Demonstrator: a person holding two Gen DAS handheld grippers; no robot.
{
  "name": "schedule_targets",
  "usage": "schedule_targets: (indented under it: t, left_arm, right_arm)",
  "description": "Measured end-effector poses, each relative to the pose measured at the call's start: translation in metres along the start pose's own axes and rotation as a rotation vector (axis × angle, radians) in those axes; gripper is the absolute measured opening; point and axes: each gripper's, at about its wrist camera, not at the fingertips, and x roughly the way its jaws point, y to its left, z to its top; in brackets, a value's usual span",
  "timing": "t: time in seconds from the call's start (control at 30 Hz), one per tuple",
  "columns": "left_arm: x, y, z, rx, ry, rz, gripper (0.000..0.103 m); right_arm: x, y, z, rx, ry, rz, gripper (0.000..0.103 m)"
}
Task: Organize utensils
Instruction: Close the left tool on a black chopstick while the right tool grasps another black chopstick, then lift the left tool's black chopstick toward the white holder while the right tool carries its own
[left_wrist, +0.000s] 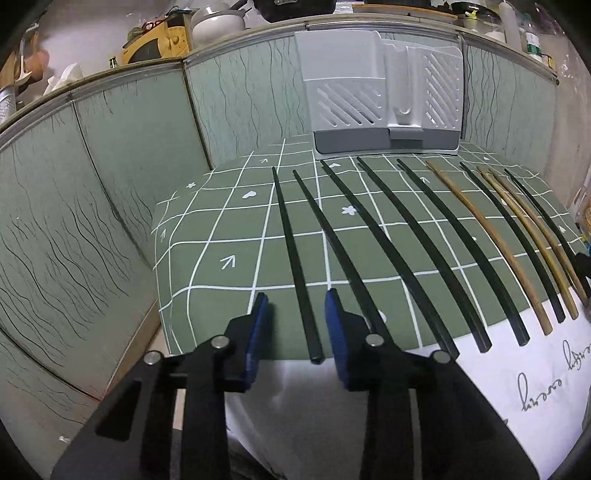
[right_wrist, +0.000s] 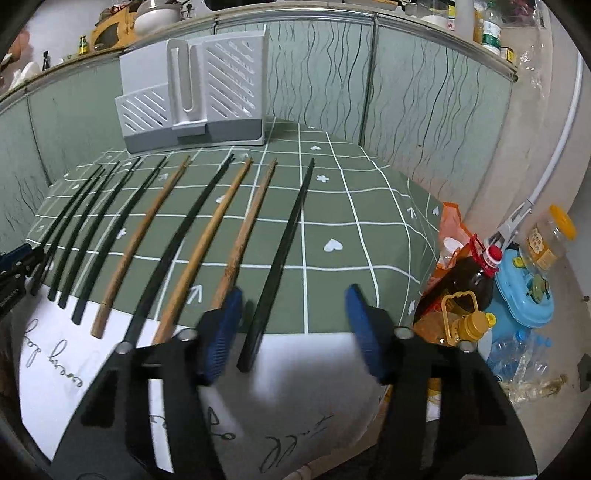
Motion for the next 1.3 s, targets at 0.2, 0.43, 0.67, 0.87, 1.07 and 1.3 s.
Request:
schedule_targets:
  t: [0.2, 0.43, 0.67, 0.87, 1.07, 1.3]
  left_arm:
    - [-0.001, -0.003, -0.002, -0.012, -0.007, 0.004, 0.024]
    - [0.000, 0.007, -0.001, -0.054, -0.006, -0.009, 0.008]
    - [-0.012, 0.019, 0.005, -0.092, -0.017, -0.014, 0.008]
    - [-0.043, 0.037, 0.018, -0.109, -0.073, -0.018, 0.008]
    - [-0.075, 0.048, 0.045, -0.084, -0.144, -0.038, 0.008]
    - [-0.103, 0.058, 0.074, -0.062, -0.228, -0.051, 0.008]
  right_arm:
    - [0.000, 0.009, -0.009, -0.030, -0.019, 0.012, 0.022]
    - [0.000, 0.011, -0.010, -0.001, -0.021, 0.033, 0.006]
    - [-0.009, -0.002, -0.003, 0.048, -0.022, 0.062, 0.006]
    - [-0.033, -0.015, 0.010, 0.064, -0.067, 0.087, 0.006]
    - [-0.062, -0.025, 0.033, 0.067, -0.133, 0.116, 0.006]
    - [-0.082, -0.040, 0.061, 0.078, -0.195, 0.135, 0.006]
